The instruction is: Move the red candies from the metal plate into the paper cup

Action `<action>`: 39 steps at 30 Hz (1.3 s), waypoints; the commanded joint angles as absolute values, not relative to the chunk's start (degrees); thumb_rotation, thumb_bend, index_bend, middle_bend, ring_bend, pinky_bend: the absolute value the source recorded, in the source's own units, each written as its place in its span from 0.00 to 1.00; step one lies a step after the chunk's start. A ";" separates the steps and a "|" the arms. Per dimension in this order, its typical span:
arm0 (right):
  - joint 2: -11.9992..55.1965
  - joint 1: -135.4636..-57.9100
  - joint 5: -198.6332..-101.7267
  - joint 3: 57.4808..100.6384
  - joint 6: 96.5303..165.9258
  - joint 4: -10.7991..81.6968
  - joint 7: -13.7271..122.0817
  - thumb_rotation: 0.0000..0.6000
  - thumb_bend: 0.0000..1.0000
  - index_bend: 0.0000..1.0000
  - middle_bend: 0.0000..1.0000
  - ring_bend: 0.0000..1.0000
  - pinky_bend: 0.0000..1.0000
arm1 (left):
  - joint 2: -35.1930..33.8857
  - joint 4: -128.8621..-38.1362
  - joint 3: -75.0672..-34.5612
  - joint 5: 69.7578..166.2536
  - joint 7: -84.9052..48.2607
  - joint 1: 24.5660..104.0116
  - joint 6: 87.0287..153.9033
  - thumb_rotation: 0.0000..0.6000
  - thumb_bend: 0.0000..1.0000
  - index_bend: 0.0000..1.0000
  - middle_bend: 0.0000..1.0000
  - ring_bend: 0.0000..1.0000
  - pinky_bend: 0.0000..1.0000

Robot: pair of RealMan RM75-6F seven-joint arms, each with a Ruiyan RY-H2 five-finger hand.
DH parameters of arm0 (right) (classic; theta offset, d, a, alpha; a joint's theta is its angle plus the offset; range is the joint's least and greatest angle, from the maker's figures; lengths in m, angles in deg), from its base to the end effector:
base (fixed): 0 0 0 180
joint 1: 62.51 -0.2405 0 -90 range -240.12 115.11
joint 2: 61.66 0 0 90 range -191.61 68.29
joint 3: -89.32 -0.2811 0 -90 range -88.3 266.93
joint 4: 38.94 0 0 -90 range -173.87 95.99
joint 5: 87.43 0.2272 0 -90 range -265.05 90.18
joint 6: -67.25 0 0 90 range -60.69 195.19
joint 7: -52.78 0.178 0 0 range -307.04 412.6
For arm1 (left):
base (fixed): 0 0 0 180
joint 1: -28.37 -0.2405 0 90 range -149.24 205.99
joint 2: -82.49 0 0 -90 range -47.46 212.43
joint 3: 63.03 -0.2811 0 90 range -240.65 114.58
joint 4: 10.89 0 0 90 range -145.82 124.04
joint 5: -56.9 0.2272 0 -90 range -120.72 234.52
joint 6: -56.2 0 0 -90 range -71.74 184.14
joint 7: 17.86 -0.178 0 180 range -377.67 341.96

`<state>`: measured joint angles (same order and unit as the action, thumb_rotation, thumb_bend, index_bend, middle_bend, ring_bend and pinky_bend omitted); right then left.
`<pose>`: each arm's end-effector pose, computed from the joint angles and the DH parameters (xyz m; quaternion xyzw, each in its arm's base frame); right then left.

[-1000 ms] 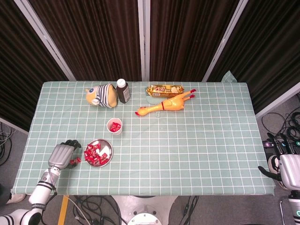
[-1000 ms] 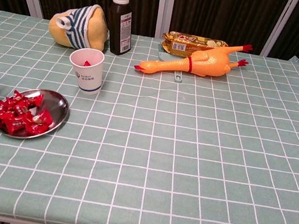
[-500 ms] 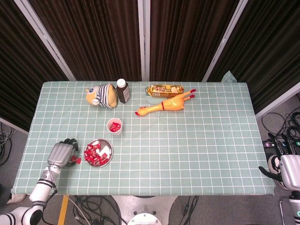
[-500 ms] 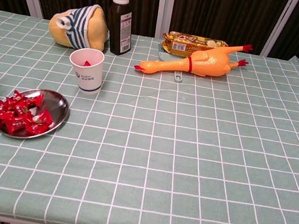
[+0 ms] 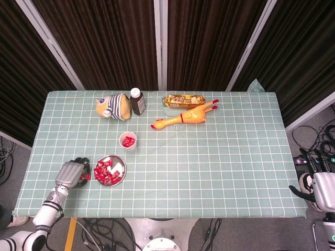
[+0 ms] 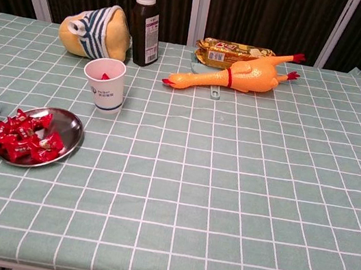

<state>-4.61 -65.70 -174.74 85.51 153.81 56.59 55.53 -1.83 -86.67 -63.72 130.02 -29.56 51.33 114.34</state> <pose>-0.3349 -0.2118 0.1964 0.5917 -0.3713 0.3939 0.5974 -0.3414 0.2978 -0.0204 -0.7261 -0.4287 -0.2394 0.4813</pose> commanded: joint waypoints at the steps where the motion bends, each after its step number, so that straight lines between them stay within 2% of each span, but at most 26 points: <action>1: -4.64 -65.73 -174.71 85.48 153.77 56.63 55.47 1.00 0.02 0.07 0.23 0.05 0.21 | -1.85 -86.49 -63.79 130.11 -29.44 51.28 114.19 1.00 0.30 0.55 0.32 0.24 0.38; 8: -4.75 -65.70 -174.79 85.50 153.83 56.82 55.29 1.00 0.02 0.07 0.23 0.05 0.22 | -2.05 -85.88 -63.68 130.17 -29.45 51.04 114.34 1.00 0.30 0.55 0.32 0.24 0.38; 12: -4.77 -65.67 -174.82 85.56 153.84 56.94 55.30 1.00 0.02 0.07 0.23 0.05 0.22 | -2.34 -85.25 -63.66 130.42 -29.02 50.97 114.28 1.00 0.30 0.59 0.32 0.24 0.38; 17: -4.83 -65.50 -174.93 85.60 154.12 56.90 55.52 1.00 0.02 0.07 0.23 0.05 0.22 | -2.80 -84.28 -63.38 131.19 -27.49 50.83 114.83 1.00 0.36 0.64 0.34 0.24 0.38; 23: -4.93 -65.46 -175.13 85.62 154.26 56.79 55.85 1.00 0.02 0.07 0.23 0.05 0.22 | -1.49 -85.14 -62.48 132.46 -25.92 50.99 116.22 1.00 0.38 0.65 0.34 0.24 0.38; 32: -5.13 -65.68 -175.07 85.56 153.86 56.62 55.95 1.00 0.02 0.07 0.23 0.05 0.22 | 5.20 -92.96 -55.96 135.25 -21.85 56.18 117.08 1.00 0.37 0.64 0.34 0.24 0.38; 39: -5.01 -65.92 -174.76 85.65 153.15 56.71 55.68 1.00 0.02 0.07 0.23 0.05 0.22 | 5.32 -95.43 -51.61 135.38 -21.43 64.26 110.60 1.00 0.37 0.64 0.34 0.24 0.38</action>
<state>-5.01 -65.91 -174.75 85.65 153.15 56.71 55.69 5.47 -94.85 -52.86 135.42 -21.56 62.47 112.32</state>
